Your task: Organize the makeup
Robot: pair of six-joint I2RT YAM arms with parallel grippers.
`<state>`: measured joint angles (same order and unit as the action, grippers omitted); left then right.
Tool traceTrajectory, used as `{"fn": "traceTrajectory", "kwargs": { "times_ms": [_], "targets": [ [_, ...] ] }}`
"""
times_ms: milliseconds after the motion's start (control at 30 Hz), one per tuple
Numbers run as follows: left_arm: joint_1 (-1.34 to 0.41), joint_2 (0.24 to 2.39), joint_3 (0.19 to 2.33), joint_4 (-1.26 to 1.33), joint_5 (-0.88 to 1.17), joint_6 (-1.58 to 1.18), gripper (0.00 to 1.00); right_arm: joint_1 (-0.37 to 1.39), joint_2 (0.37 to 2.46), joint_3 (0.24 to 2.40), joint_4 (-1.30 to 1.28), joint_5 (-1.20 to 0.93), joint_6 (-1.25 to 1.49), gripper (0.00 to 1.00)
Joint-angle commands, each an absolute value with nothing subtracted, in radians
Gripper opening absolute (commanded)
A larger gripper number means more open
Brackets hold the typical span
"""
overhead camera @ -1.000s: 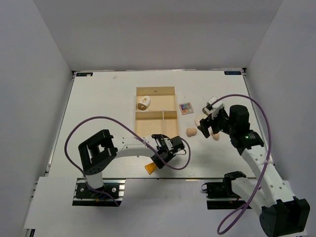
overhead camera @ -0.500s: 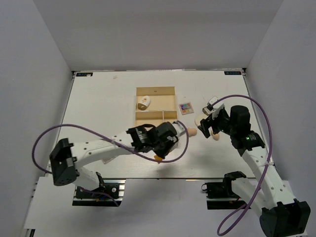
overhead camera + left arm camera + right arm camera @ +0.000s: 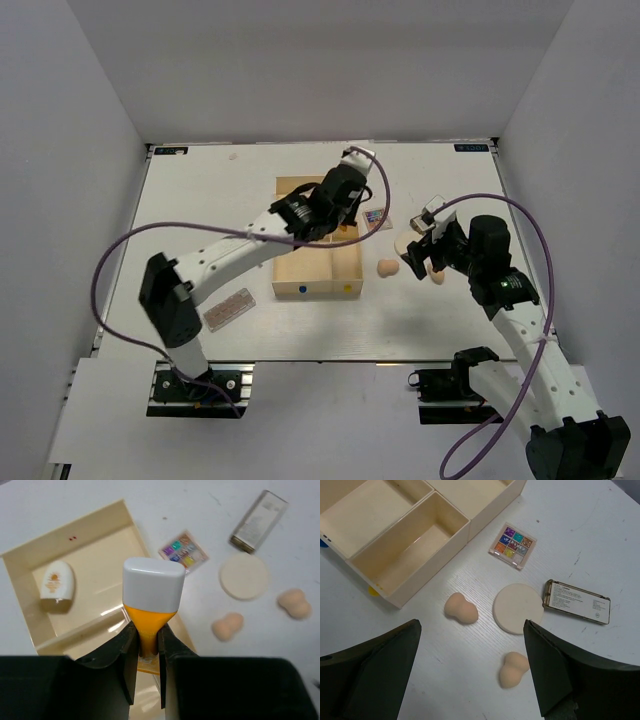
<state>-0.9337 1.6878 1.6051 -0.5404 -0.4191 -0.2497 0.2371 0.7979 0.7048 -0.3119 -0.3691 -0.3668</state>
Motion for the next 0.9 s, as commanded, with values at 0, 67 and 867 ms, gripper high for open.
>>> {"fn": "traceTrajectory", "kwargs": {
  "times_ms": [0, 67, 867],
  "targets": [
    [-0.853, 1.778, 1.704, -0.502, -0.509, -0.196, 0.28, 0.236, 0.778, 0.692, -0.278, -0.380, -0.353, 0.89],
    [-0.825, 1.880, 1.805, -0.523, -0.518, -0.192, 0.28, 0.235, 0.778, 0.692, -0.275, -0.379, -0.353, 0.89],
    [-0.630, 1.893, 1.749, -0.511, -0.273, -0.219, 0.62, 0.239, 0.802, 0.681, -0.258, -0.339, -0.360, 0.89]
  ]
}}
